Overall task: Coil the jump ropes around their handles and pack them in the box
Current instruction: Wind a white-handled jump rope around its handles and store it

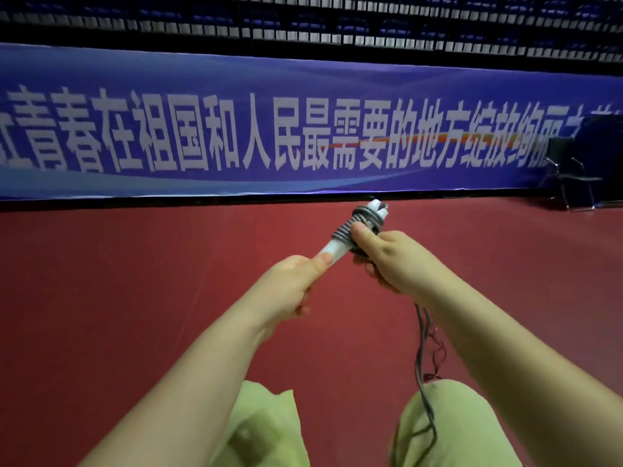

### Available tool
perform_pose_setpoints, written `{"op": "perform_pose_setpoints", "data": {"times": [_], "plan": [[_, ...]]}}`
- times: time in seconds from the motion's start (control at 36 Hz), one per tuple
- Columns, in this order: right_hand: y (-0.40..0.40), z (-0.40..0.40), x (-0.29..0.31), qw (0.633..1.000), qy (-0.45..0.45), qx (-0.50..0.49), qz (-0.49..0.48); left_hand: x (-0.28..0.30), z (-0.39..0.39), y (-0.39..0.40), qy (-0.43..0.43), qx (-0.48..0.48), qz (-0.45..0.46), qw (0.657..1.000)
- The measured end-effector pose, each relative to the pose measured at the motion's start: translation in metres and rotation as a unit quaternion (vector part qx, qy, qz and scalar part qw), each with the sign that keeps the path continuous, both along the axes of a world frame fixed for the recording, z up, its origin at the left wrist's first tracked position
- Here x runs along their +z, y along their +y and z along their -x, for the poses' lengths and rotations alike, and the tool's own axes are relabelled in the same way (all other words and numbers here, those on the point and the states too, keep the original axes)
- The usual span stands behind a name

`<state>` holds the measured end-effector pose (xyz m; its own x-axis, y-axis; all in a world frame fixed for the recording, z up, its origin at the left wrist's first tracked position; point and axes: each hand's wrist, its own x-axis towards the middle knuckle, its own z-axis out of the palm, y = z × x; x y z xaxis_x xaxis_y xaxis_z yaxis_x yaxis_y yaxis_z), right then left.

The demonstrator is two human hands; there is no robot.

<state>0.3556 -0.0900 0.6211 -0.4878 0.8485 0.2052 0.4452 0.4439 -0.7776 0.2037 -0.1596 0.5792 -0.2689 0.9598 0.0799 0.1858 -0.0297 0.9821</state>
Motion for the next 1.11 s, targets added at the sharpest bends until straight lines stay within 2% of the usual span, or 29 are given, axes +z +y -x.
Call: {"op": "perform_pose_setpoints", "data": {"times": [0.08,0.22,0.36,0.47,0.53,0.58,0.64,0.69,0.75,0.81,0.86,0.97,1.06,1.11], "plan": [[0.017,0.013,-0.014,1.000,0.006,-0.001,-0.027,-0.010,0.011,0.016,0.002,0.004,0.000,1.000],[0.036,0.027,-0.046,0.995,0.084,-0.005,0.051,-0.027,0.020,0.032,0.021,0.023,0.005,1.000],[0.048,0.030,-0.058,0.979,0.146,0.013,0.139,-0.041,0.018,0.048,0.130,0.040,0.010,0.991],[0.057,0.027,-0.055,0.964,0.210,0.016,0.163,-0.037,0.010,0.060,0.134,0.037,-0.002,0.990],[0.058,0.024,-0.057,0.956,0.236,0.032,0.173,-0.036,0.008,0.063,0.079,-0.025,0.021,0.996],[0.060,0.021,-0.060,0.949,0.251,0.056,0.182,-0.036,0.009,0.062,-0.070,-0.144,0.065,0.985],[0.060,0.017,-0.062,0.944,0.258,0.072,0.194,-0.038,0.013,0.060,-0.210,-0.281,0.105,0.930],[0.060,0.015,-0.063,0.939,0.266,0.105,0.190,-0.044,0.016,0.062,-0.327,-0.382,0.105,0.858],[0.058,0.013,-0.062,0.938,0.259,0.153,0.170,-0.049,0.013,0.061,-0.374,-0.432,0.102,0.814],[0.054,0.009,-0.061,0.940,0.242,0.184,0.156,-0.052,0.007,0.057,-0.379,-0.449,0.110,0.802],[0.050,0.005,-0.060,0.938,0.235,0.202,0.152,-0.051,0.002,0.052,-0.374,-0.443,0.122,0.806],[0.041,-0.005,-0.058,0.941,0.210,0.207,0.164,-0.037,-0.012,0.037,-0.342,-0.348,0.116,0.865],[0.027,-0.014,-0.048,0.957,0.184,0.159,0.158,-0.026,-0.021,0.024,-0.322,-0.274,0.102,0.900],[0.018,-0.015,-0.039,0.974,0.144,0.126,0.122,-0.020,-0.026,0.017,-0.295,-0.234,0.099,0.921]]}}
